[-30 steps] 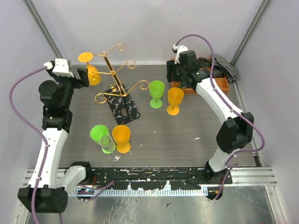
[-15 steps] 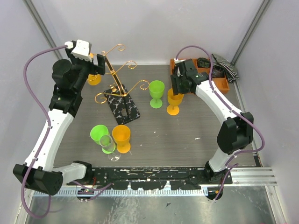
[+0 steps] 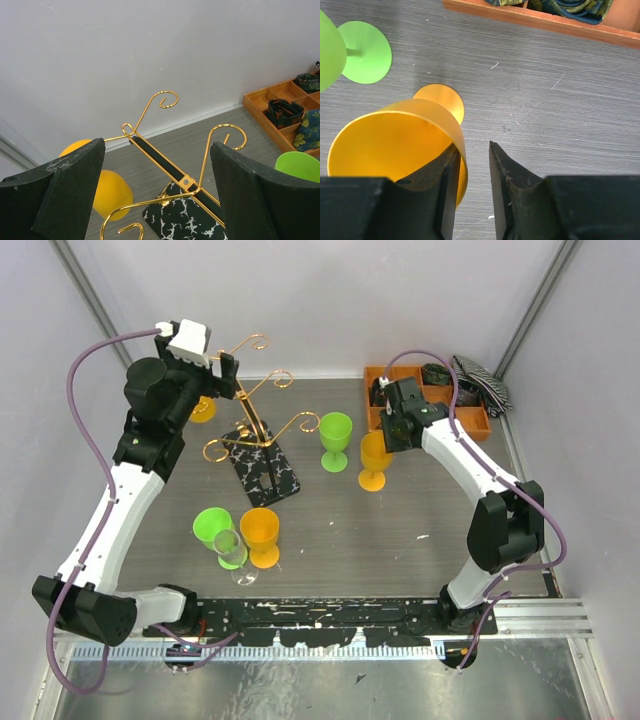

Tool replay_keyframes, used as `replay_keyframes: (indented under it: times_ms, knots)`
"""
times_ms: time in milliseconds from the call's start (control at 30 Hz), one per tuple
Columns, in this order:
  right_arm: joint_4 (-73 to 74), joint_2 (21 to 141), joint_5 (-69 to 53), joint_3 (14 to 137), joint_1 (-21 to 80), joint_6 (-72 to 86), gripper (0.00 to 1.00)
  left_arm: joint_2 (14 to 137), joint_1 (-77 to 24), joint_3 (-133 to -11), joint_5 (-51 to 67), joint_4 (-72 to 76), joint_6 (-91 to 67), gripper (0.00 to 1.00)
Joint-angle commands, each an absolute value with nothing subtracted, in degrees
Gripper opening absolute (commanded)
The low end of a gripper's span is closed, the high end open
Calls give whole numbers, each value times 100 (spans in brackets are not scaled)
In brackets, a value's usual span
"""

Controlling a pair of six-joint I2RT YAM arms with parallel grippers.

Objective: Place the wine glass upside down on the wine glass rack

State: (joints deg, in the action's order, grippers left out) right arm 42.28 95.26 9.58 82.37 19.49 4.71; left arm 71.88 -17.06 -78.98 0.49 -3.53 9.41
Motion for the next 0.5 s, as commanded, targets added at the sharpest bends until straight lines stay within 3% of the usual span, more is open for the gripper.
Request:
replay_keyframes:
  times_ms: [0, 200, 467]
  knots:
    - [4092, 9176, 1156, 8548, 1929, 432, 32, 7206, -1736, -8151, 53, -368, 993, 92]
    - [4109, 9204, 1120, 8654, 1931, 446, 1, 7207, -1739, -8144, 65, -359, 1012, 92]
    - [4306, 9255, 1199, 9493, 1925, 434, 0, 7409, -1733, -8527, 54, -628, 594, 92]
